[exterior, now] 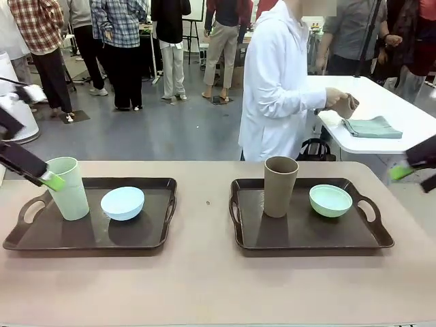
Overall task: Set up a tray with a mat and arrange the tableware.
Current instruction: Pick up the Picnic Bowl and Reusable plastic cup from the Handle tray in front of the human's position and hold them in the air.
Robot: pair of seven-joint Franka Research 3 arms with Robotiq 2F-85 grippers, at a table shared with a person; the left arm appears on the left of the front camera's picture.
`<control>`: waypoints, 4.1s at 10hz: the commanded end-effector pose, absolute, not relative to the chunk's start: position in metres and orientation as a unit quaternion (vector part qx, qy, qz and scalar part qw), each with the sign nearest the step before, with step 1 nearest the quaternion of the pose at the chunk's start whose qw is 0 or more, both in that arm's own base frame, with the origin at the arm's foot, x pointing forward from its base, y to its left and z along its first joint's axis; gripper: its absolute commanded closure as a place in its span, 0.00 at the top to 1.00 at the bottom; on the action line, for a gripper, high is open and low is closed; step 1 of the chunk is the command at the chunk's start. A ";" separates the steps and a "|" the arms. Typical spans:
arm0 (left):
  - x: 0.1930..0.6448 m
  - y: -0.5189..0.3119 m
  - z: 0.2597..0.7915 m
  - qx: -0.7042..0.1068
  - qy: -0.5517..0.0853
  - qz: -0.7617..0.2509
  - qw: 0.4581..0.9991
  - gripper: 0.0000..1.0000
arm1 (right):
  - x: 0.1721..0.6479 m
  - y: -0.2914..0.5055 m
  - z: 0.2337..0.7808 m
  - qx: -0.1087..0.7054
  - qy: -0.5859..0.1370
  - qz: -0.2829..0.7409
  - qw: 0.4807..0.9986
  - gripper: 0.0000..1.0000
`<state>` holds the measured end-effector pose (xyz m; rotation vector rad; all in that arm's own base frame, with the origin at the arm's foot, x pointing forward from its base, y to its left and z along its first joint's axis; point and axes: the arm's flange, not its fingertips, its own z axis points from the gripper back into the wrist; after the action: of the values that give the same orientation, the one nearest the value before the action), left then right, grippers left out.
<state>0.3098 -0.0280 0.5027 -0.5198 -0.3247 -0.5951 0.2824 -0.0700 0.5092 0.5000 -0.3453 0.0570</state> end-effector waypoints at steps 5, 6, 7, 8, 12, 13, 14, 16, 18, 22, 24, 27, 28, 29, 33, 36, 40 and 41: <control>0.303 0.130 0.507 -0.425 -0.178 -0.117 0.880 1.00 | 0.209 -0.215 0.472 0.448 -0.267 -0.077 0.850 1.00; 0.299 0.150 0.505 -0.440 -0.209 -0.089 0.869 1.00 | 0.204 -0.228 0.468 0.464 -0.282 -0.091 0.835 1.00; 0.292 0.164 0.504 -0.447 -0.213 -0.070 0.866 1.00 | 0.200 -0.233 0.465 0.476 -0.287 -0.098 0.826 1.00; 0.289 0.168 0.496 -0.450 -0.211 -0.064 0.865 1.00 | 0.198 -0.239 0.466 0.476 -0.291 -0.100 0.824 1.00; 0.286 0.176 0.495 -0.447 -0.207 -0.048 0.869 1.00 | 0.198 -0.235 0.469 0.474 -0.289 -0.103 0.825 1.00; 0.286 0.176 0.495 -0.447 -0.207 -0.048 0.869 1.00 | 0.198 -0.235 0.469 0.474 -0.289 -0.103 0.825 1.00; 0.286 0.176 0.495 -0.447 -0.207 -0.048 0.869 1.00 | 0.198 -0.235 0.469 0.474 -0.289 -0.103 0.825 1.00; 0.286 0.176 0.495 -0.447 -0.207 -0.048 0.869 1.00 | 0.198 -0.235 0.469 0.474 -0.289 -0.103 0.825 1.00; 0.286 0.176 0.495 -0.447 -0.207 -0.048 0.869 1.00 | 0.198 -0.235 0.469 0.474 -0.289 -0.103 0.825 1.00; 0.286 0.176 0.495 -0.447 -0.207 -0.048 0.869 1.00 | 0.198 -0.235 0.469 0.474 -0.289 -0.103 0.825 1.00; 0.286 0.176 0.495 -0.447 -0.207 -0.048 0.869 1.00 | 0.198 -0.235 0.469 0.474 -0.289 -0.103 0.825 1.00; 0.286 0.176 0.495 -0.447 -0.207 -0.048 0.869 1.00 | 0.198 -0.235 0.469 0.474 -0.289 -0.103 0.825 1.00; 0.286 0.176 0.495 -0.447 -0.207 -0.048 0.869 1.00 | 0.198 -0.235 0.469 0.474 -0.289 -0.103 0.825 1.00; 0.286 0.176 0.495 -0.447 -0.207 -0.048 0.869 1.00 | 0.198 -0.235 0.469 0.474 -0.289 -0.103 0.825 1.00; 0.286 0.176 0.495 -0.447 -0.207 -0.048 0.869 1.00 | 0.198 -0.235 0.469 0.474 -0.289 -0.103 0.825 1.00; 0.286 0.176 0.495 -0.447 -0.207 -0.048 0.869 1.00 | 0.198 -0.235 0.469 0.474 -0.289 -0.103 0.825 1.00; 0.286 0.176 0.495 -0.447 -0.207 -0.048 0.869 1.00 | 0.198 -0.235 0.469 0.474 -0.289 -0.103 0.825 1.00; 0.286 0.176 0.495 -0.447 -0.207 -0.048 0.869 1.00 | 0.198 -0.235 0.469 0.474 -0.289 -0.103 0.825 1.00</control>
<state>0.2848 0.1735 0.4944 -0.9190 -0.4108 -0.0856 0.1964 -0.2333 0.4679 0.9952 -0.5994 -0.2327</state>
